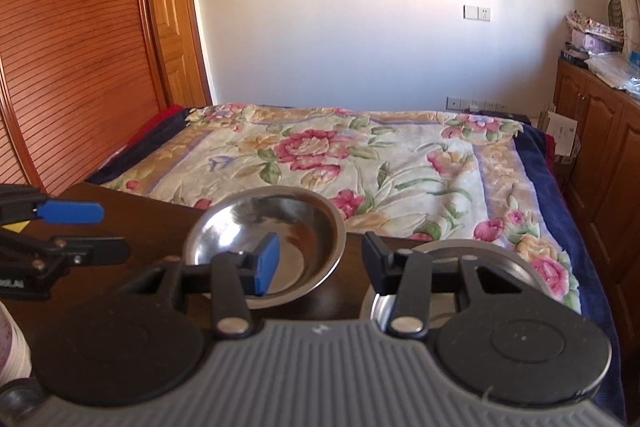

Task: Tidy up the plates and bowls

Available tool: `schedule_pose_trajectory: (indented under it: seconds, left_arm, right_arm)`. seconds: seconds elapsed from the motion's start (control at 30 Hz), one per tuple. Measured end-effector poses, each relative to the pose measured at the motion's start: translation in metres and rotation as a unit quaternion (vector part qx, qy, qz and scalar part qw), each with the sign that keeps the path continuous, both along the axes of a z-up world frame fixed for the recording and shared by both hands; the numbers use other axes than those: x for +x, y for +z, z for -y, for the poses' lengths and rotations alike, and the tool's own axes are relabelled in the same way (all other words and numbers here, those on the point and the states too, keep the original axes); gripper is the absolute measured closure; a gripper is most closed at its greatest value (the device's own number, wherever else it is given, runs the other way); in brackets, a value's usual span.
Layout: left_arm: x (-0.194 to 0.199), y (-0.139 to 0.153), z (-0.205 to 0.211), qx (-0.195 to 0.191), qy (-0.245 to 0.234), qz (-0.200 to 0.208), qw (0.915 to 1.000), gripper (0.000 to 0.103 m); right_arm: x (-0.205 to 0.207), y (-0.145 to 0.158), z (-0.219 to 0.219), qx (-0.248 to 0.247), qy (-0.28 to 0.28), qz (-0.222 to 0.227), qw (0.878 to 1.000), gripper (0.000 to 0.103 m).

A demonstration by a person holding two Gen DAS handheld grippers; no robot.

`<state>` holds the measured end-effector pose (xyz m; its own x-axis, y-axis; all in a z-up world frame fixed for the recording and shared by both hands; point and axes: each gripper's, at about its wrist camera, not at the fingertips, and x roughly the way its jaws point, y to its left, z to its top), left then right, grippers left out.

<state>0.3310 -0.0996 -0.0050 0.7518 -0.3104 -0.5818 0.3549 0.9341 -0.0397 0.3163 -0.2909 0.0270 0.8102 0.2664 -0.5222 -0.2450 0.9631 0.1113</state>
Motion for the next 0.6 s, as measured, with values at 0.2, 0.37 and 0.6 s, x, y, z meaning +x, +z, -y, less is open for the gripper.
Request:
schedule_pose_trajectory:
  seconds: [0.2,0.37,0.6]
  left_arm:
    - [0.021,-0.009,0.009,0.0,-0.005,-0.019,0.9998,0.056]
    - [0.033,-0.013,0.016,-0.004,-0.01,-0.031,0.9995,0.058]
    - [0.042,-0.02,0.016,-0.015,-0.011,-0.051,0.9985,0.063]
  right_arm:
    - [0.017,-0.005,-0.005,-0.015,0.004,-0.018,1.0,0.062]
    - [0.031,-0.011,-0.005,-0.023,-0.001,-0.037,0.999,0.068]
    - [0.039,-0.015,-0.006,-0.023,0.0,-0.054,0.998,0.074]
